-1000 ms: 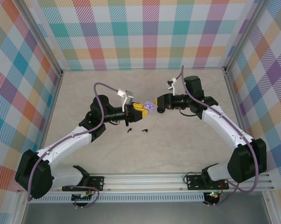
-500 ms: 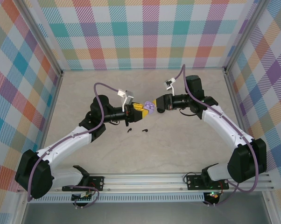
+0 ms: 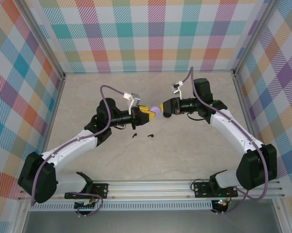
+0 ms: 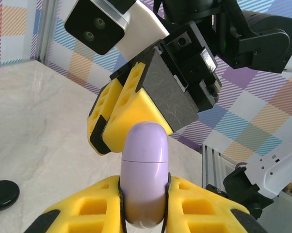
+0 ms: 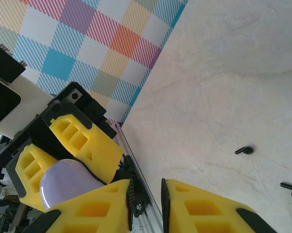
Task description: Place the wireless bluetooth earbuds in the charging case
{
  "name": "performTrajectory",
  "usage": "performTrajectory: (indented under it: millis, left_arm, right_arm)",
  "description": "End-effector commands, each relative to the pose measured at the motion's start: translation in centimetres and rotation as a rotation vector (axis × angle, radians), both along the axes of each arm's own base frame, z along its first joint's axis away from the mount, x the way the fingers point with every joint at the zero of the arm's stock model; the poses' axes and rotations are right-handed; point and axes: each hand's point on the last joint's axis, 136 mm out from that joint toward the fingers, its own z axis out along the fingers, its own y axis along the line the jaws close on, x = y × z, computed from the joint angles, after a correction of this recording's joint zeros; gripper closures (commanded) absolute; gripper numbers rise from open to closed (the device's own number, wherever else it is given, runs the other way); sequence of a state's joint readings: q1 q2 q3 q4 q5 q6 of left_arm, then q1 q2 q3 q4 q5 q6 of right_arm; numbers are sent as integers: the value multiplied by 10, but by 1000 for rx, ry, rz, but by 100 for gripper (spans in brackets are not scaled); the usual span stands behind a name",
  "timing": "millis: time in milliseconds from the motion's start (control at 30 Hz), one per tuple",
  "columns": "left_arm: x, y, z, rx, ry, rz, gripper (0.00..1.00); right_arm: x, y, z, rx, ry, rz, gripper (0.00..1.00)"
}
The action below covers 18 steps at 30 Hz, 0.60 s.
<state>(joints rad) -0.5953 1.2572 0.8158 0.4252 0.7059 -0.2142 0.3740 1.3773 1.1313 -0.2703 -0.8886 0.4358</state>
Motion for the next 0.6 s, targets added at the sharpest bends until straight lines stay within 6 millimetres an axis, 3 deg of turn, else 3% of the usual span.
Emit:
performTrajectory:
  millis: [0, 333, 567]
  left_arm:
    - [7, -3, 4, -6, 3, 25, 96]
    - [36, 2, -16, 80, 124, 171, 95]
    - [61, 6, -36, 142, 228, 253, 93]
  right_arm:
    - [-13, 2, 23, 33, -70, 46, 75]
    - [18, -23, -11, -192, -77, -188, 72]
    - [29, -41, -30, -304, -67, -292, 69]
